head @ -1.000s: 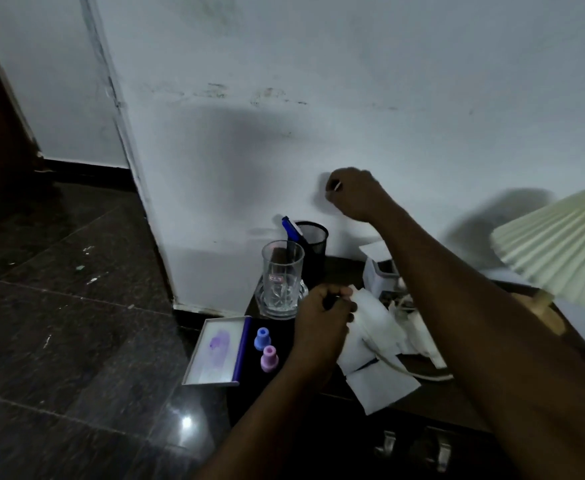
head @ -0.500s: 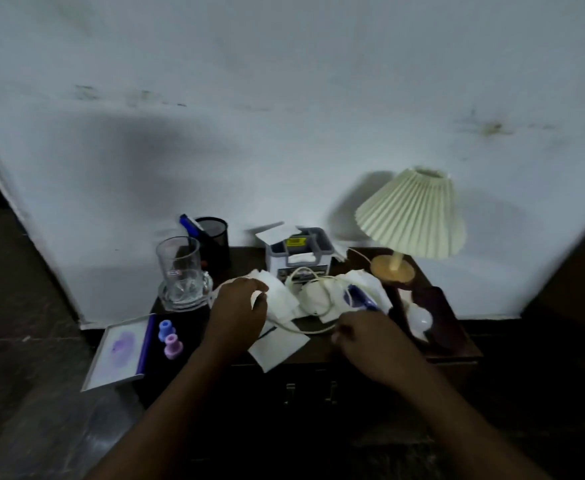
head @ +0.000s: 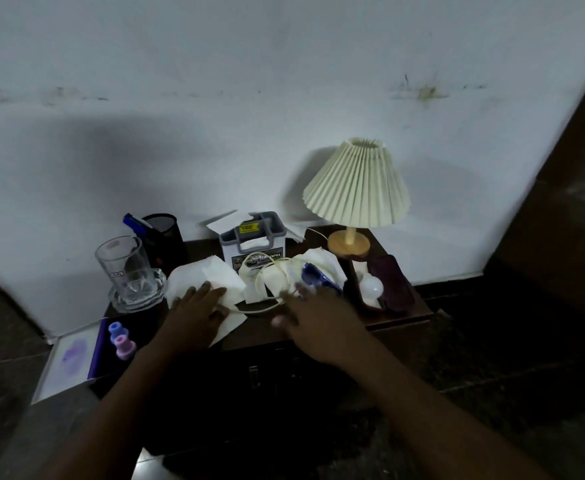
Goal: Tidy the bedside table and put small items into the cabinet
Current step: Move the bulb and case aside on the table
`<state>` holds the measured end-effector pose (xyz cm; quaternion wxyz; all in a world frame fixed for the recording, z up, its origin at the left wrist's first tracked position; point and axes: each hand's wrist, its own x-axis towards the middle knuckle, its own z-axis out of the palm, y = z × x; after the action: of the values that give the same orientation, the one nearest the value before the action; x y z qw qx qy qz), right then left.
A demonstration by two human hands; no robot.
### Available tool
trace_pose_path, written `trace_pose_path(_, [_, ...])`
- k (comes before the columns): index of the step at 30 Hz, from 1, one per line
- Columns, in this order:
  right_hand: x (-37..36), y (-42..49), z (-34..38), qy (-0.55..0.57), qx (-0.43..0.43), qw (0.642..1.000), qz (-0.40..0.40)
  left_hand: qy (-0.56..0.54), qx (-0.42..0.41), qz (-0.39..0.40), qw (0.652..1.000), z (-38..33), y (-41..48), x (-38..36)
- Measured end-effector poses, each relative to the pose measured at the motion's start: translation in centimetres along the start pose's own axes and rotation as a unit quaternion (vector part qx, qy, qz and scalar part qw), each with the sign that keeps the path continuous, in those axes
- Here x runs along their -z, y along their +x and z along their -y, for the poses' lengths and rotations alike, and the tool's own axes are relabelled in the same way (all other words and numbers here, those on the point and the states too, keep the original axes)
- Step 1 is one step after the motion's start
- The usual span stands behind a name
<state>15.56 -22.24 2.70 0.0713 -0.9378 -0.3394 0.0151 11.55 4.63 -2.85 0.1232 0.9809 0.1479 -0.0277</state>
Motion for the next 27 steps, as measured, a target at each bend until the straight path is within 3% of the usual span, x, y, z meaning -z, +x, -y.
trace_pose_path(3, [3.1,0.0,-5.0,-0.031,-0.15,0.974,-0.166,-0.024,0.011,0.001,1.0,0.0,0.1,0.3])
trace_pose_path(6, [3.8,-1.4,-10.7,-0.015,-0.318,0.939,-0.129,-0.009,0.013,-0.041,0.999,-1.5,-0.4,0.6])
trace_pose_path(8, [3.2,-1.9,-13.4,0.024,-0.368,0.923,-0.105,0.009,-0.033,-0.107,0.994,-3.1,-1.1,1.0])
trace_pose_path(11, [2.4,-1.7,-15.6,0.096,-0.362,0.923,-0.09,-0.01,-0.157,-0.211,0.965,-6.4,-1.7,1.2])
trace_pose_path(18, [2.6,-2.7,-17.6,0.188,-0.341,0.919,-0.06,0.081,-0.258,-0.101,0.957,-16.0,-1.8,-2.7])
trace_pose_path(27, [4.9,-5.8,-19.7,0.181,-0.339,0.91,-0.154,0.125,-0.192,-0.109,0.967,-20.5,-0.3,-3.1])
